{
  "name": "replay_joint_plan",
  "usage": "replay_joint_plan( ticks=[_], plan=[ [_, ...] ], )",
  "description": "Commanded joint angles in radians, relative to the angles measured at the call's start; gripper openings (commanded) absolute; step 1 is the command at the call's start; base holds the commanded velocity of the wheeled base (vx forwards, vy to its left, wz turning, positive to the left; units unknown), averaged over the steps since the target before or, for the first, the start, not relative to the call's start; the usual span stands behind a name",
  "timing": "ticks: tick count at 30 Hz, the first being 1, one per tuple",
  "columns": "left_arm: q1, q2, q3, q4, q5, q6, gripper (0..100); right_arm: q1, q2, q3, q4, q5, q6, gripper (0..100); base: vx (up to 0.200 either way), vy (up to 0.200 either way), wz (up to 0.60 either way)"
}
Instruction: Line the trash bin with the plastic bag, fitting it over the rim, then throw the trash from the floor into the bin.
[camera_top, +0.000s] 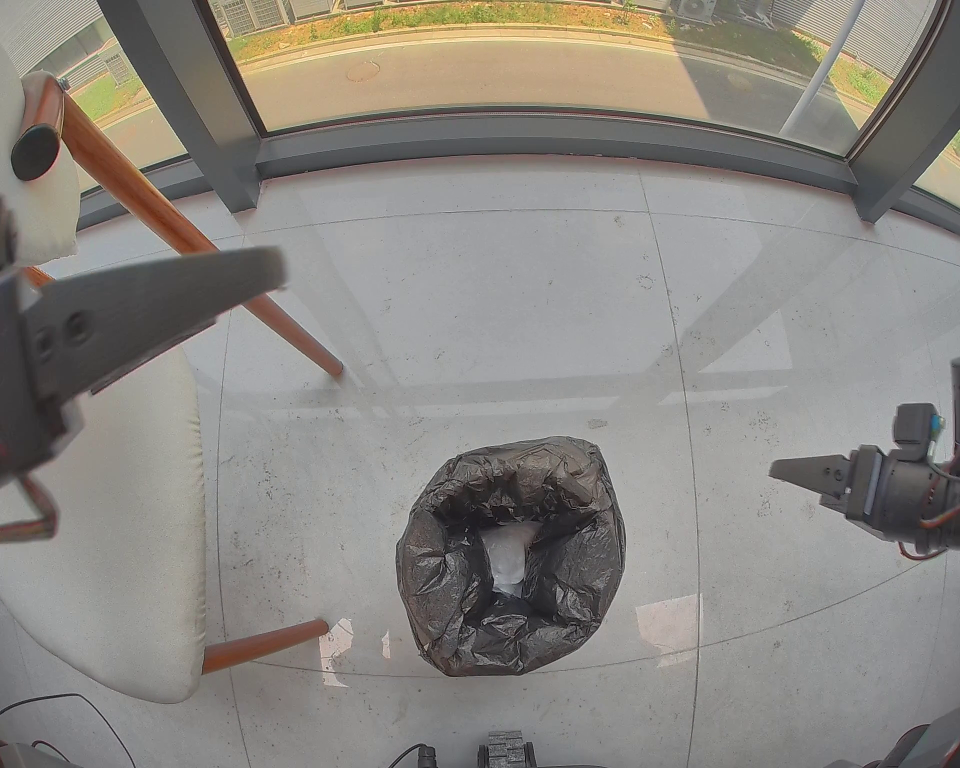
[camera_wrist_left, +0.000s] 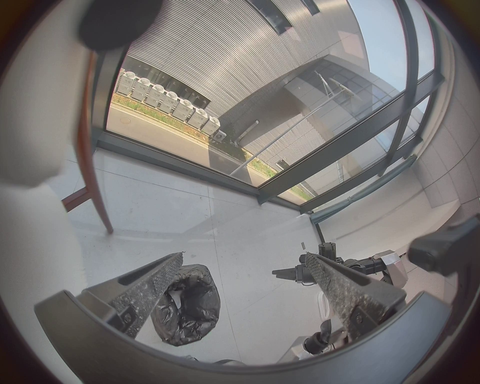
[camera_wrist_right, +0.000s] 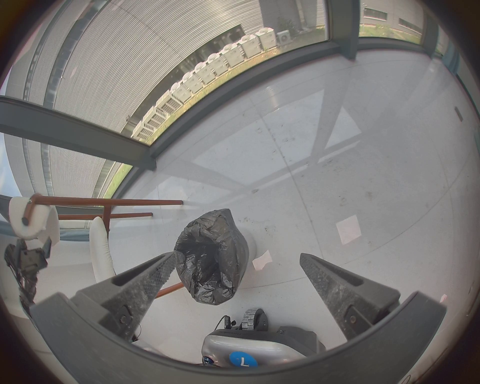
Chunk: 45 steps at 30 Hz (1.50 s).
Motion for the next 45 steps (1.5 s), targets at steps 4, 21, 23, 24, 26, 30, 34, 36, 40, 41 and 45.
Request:
replay_joint_plan(
  ticks=[4, 21, 23, 24, 26, 30, 34, 36, 40, 41, 45],
  plan=[
    [0.007, -0.571, 0.329, 0.168, -0.077, 0.0, 100, -0.123, -0.456, 0.237, 0.01, -0.011, -0.016, 100, 0.0, 0.0, 0.0],
    [0.551, -0.669, 0.363, 0.576, 0.269, 0.009, 100, -0.258, -0.723, 0.409, 0.011, -0.327, -0.154, 100, 0.0, 0.0, 0.0],
    [0.645, -0.667, 0.375, 0.579, 0.268, -0.004, 100, -0.295, -0.731, 0.412, 0.011, -0.324, -0.155, 100, 0.0, 0.0, 0.0],
    [0.751, -0.675, 0.389, 0.589, 0.26, -0.041, 100, -0.337, -0.759, 0.424, 0.013, -0.319, -0.155, 100, 0.0, 0.0, 0.0],
    [0.804, -0.701, 0.423, 0.586, 0.231, -0.081, 100, -0.378, -0.815, 0.462, 0.013, -0.313, -0.157, 100, 0.0, 0.0, 0.0],
    [0.797, -0.911, 0.507, 0.579, 0.108, -0.02, 100, -0.375, -0.993, 0.562, 0.013, -0.278, -0.223, 100, 0.0, 0.0, 0.0],
    [0.764, -1.08, 0.665, 0.562, -0.127, 0.147, 100, -0.332, -1.262, 0.654, 0.013, -0.152, -0.451, 100, 0.0, 0.0, 0.0],
    [0.764, -1.08, 0.703, 0.511, -0.196, 0.154, 100, -0.324, -1.262, 0.662, 0.016, -0.124, -0.548, 100, 0.0, 0.0, 0.0],
    [0.764, -1.08, 0.775, 0.395, -0.239, 0.163, 100, -0.327, -1.262, 0.662, 0.017, -0.132, -0.548, 100, 0.0, 0.0, 0.0],
    [0.764, -1.08, 0.783, 0.372, -0.239, 0.177, 100, -0.327, -1.262, 0.662, 0.017, -0.134, -0.525, 100, 0.0, 0.0, 0.0],
    [0.764, -1.08, 0.789, 0.365, -0.225, 0.209, 100, -0.324, -1.262, 0.662, 0.037, -0.118, -0.519, 100, 0.0, 0.0, 0.0]
  ],
)
